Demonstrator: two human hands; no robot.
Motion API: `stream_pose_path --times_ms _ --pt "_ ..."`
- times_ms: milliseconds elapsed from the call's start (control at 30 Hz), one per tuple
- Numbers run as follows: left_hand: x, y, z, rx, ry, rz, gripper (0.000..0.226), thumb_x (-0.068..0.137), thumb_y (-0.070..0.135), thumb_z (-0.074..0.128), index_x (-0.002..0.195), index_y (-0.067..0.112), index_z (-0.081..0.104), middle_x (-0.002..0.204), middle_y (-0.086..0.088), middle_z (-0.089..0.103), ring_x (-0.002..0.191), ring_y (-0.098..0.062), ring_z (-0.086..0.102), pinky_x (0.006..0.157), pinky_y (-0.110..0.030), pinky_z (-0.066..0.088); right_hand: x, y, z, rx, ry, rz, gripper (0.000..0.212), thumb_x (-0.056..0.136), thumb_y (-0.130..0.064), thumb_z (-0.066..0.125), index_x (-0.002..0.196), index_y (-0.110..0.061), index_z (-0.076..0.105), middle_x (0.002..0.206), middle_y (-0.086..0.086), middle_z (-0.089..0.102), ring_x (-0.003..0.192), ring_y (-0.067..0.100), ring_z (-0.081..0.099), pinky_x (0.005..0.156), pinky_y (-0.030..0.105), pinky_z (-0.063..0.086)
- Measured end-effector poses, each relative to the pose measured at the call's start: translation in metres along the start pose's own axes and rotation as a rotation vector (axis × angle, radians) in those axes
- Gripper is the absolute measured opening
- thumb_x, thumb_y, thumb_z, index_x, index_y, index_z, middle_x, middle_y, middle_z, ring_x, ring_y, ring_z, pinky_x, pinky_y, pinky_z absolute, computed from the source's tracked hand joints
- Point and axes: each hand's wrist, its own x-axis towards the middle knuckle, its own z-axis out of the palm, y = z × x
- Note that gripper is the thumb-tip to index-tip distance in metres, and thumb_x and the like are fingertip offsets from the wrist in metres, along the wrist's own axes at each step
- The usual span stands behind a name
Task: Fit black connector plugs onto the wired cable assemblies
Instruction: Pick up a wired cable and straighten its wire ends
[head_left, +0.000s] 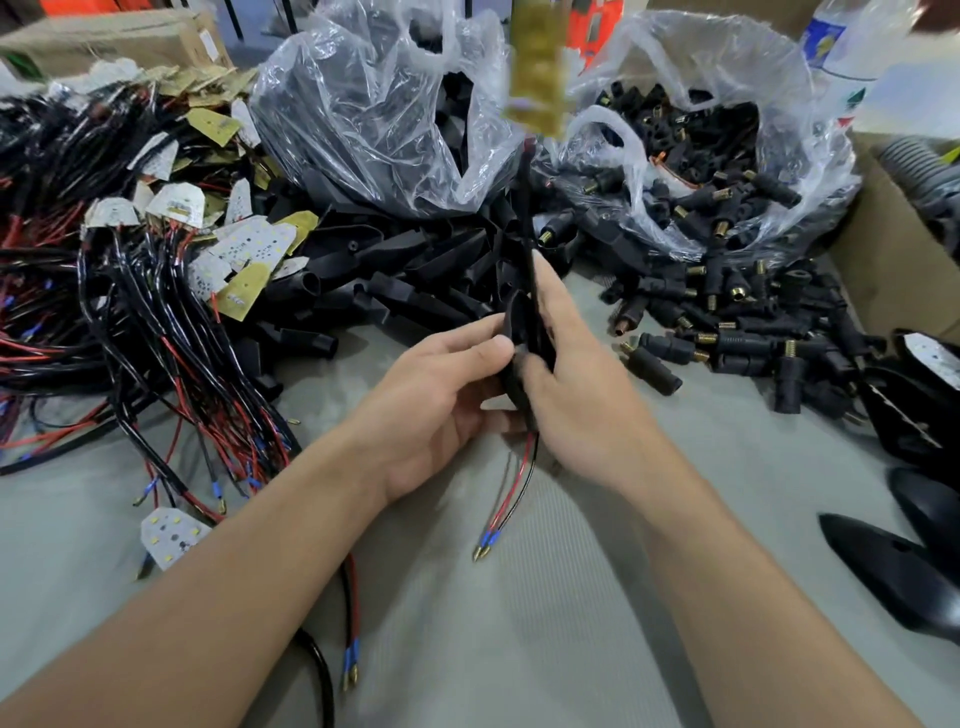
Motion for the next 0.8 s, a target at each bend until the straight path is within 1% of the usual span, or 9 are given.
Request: stream_pose_path --times_ms 100,167,267,367,433,500,633,733,800 --pt "0.000 0.004 -0.001 -0.089 0.018 0.016 0.049 0.094 0.018 0.052 0.141 0.003 0.056 0.135 -0.025 0.058 0.107 -0.030 0.063 0.085 -0.048 0.059 0.002 0.001 -0.007 0.335 0.010 0.043 0.074 0.094 -0.003 0.062 0.156 -0.034 0.035 0.124 -0.007 0.069 0.106 0.005 0.066 0.099 0.027 0.051" --pt "0.001 0.005 -0.002 -0.140 0.007 0.050 0.045 0.095 0.019 0.052 0.138 0.009 0.060 0.132 -0.018 0.066 0.109 -0.029 0.067 0.081 -0.041 0.060 0.002 0.000 -0.011 0.497 0.011 0.132 0.061 0.091 -0.009 0.069 0.146 -0.030 0.051 0.114 0.008 0.073 0.095 0.015 0.072 0.086 0.037 0.060" --pt "0.002 0.002 -0.005 -0.111 0.033 0.104 0.041 0.095 0.021 0.055 0.135 0.014 0.064 0.132 -0.016 0.067 0.109 -0.036 0.056 0.077 -0.037 0.054 -0.003 -0.002 -0.016 0.655 -0.141 0.280 0.030 0.099 -0.020 0.064 0.129 -0.025 0.063 0.090 0.016 0.073 0.067 0.025 0.070 0.057 0.031 0.058" --pt "0.005 0.001 -0.007 -0.137 0.117 0.168 0.039 0.093 0.021 0.058 0.131 0.014 0.067 0.128 -0.012 0.070 0.103 -0.026 0.066 0.082 -0.033 0.058 -0.001 0.004 -0.024 0.615 -0.244 0.352 0.027 0.103 -0.028 0.059 0.128 -0.020 0.064 0.080 0.015 0.070 0.050 0.020 0.059 0.043 0.021 0.041" --pt "0.007 0.003 -0.008 -0.171 0.160 0.211 0.033 0.091 0.019 0.058 0.121 0.018 0.072 0.121 -0.011 0.074 0.104 -0.021 0.072 0.086 -0.032 0.060 0.001 0.008 -0.029 0.608 -0.193 0.340 0.024 0.103 -0.017 0.056 0.125 -0.012 0.066 0.068 0.013 0.064 0.040 0.013 0.043 0.039 0.018 0.030" --pt "0.007 0.004 -0.009 -0.192 0.179 0.239 0.029 0.091 0.018 0.057 0.114 0.017 0.076 0.115 -0.011 0.076 0.101 -0.022 0.074 0.083 -0.030 0.060 0.002 0.011 -0.035 0.529 -0.149 0.298 0.019 0.102 -0.007 0.055 0.105 -0.009 0.074 0.058 0.009 0.057 0.038 0.010 0.033 0.039 0.017 0.024" --pt "0.010 0.013 -0.008 -0.303 0.328 0.225 0.055 0.085 0.029 0.060 0.132 -0.001 0.061 0.123 -0.014 0.073 0.100 -0.022 0.074 0.080 -0.027 0.061 0.000 0.014 -0.051 0.197 -0.169 0.273 0.029 0.095 -0.007 0.064 0.080 -0.024 0.083 0.053 0.002 0.058 0.044 0.010 0.038 0.043 0.019 0.030" --pt "0.010 0.025 -0.020 -0.401 0.374 0.279 0.048 0.085 0.027 0.058 0.126 0.003 0.061 0.119 -0.013 0.074 0.109 -0.024 0.072 0.085 -0.029 0.061 0.002 0.023 -0.059 -0.234 0.027 0.295 0.028 0.089 -0.017 0.071 0.067 -0.033 0.078 0.052 -0.009 0.066 0.045 0.006 0.052 0.045 0.013 0.038" --pt "0.010 0.031 -0.024 -0.422 0.397 0.304 0.054 0.085 0.026 0.059 0.134 0.002 0.057 0.124 -0.012 0.072 0.117 -0.025 0.068 0.089 -0.031 0.060 0.002 0.026 -0.061 -0.335 0.163 0.307 0.028 0.087 -0.019 0.072 0.063 -0.033 0.074 0.053 -0.013 0.066 0.051 0.006 0.058 0.044 0.010 0.038"
